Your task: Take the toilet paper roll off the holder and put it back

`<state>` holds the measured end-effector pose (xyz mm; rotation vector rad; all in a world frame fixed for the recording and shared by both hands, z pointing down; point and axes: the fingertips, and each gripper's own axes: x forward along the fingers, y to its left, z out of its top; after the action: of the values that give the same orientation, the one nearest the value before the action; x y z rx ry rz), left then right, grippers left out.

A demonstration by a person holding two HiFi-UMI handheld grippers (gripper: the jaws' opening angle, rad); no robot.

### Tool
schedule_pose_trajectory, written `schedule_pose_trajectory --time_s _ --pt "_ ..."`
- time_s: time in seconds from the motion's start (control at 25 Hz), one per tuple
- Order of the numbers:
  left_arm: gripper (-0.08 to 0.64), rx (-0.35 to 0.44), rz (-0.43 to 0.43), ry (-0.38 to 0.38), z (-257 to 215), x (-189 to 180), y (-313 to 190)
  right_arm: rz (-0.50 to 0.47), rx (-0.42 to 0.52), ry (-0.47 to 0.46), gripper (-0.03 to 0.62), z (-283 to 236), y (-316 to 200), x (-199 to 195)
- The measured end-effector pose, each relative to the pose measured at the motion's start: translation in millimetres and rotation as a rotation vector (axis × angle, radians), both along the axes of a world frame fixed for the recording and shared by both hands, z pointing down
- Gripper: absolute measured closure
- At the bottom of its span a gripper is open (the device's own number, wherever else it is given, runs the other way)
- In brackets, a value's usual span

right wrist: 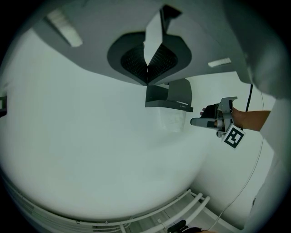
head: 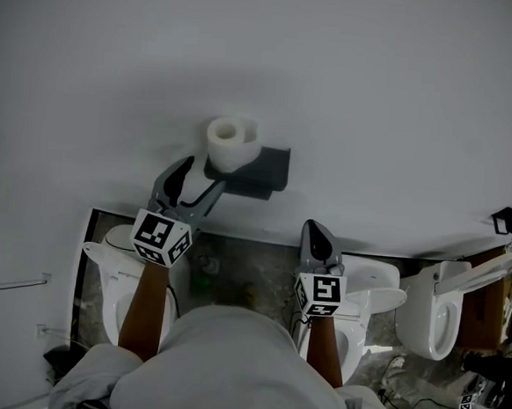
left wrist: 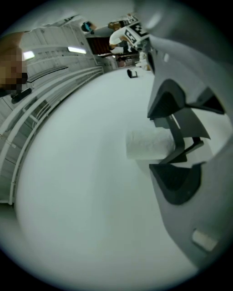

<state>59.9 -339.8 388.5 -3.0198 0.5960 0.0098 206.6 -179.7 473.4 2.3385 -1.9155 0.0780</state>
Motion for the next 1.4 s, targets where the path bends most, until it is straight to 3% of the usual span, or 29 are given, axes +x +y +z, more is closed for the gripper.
schedule_pose_trajectory --time_s 0.56,0.96,1.4 --pt "0.364 -0.064 -0.065 -0.021 34.7 -46.2 16.0 0.011 -0.01 0.005 0.591 -4.2 6.6 -7.3" --pt "0.504 -0.066 -0.088 0.007 33.2 -62.9 27.2 -0.001 -0.016 0.017 0.591 -7.7 14.3 -21.9" --pt "0.559 -0.067 -0.105 0.011 35.6 -82.7 36.6 0.015 -0.017 0.012 0.591 -6.2 30.5 -36.9"
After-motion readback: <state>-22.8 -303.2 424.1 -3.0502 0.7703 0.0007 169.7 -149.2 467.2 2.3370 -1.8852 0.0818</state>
